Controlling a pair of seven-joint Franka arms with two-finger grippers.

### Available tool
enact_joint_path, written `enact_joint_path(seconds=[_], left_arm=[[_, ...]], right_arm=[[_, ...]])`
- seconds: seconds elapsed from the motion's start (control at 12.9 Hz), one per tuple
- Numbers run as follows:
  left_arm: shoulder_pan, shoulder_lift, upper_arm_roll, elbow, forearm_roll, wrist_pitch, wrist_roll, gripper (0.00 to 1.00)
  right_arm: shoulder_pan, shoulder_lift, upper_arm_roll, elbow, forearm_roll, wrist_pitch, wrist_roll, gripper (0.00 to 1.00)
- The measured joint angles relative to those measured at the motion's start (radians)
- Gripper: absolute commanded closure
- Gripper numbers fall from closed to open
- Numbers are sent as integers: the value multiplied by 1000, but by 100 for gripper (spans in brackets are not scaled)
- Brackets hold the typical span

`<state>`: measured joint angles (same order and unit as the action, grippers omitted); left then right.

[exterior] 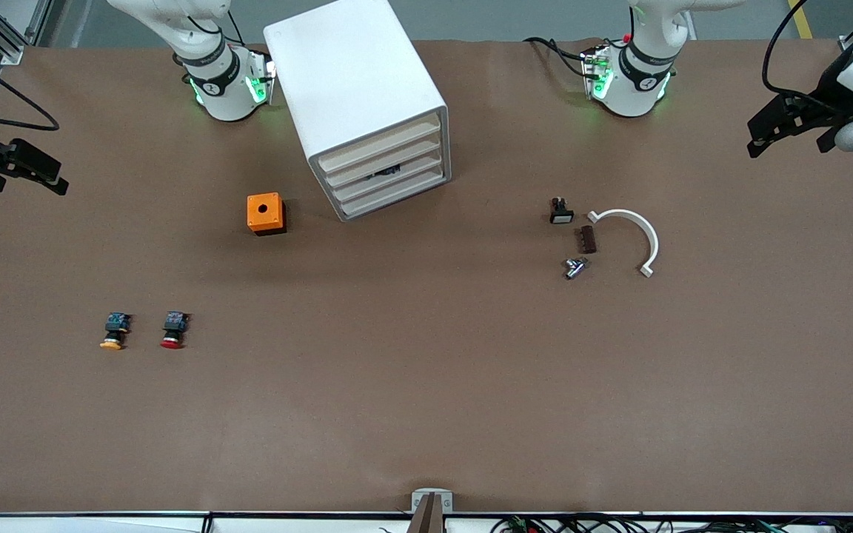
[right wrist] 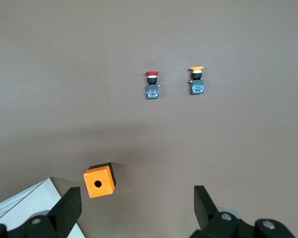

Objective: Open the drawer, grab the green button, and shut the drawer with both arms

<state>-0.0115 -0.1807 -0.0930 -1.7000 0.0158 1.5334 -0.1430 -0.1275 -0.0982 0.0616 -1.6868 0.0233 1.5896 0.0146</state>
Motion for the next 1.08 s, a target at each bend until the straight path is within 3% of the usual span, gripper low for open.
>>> enact_joint_path(seconds=[0.54,1.08], left_arm=[[1,28,0,26,0,-1,0,0],[-12,258,-29,39,-34,47,-125,0]], right_arm=[[0,0,-1,0,-4,0,-1,0],[0,0,0,-1,-11,7,-11,0]])
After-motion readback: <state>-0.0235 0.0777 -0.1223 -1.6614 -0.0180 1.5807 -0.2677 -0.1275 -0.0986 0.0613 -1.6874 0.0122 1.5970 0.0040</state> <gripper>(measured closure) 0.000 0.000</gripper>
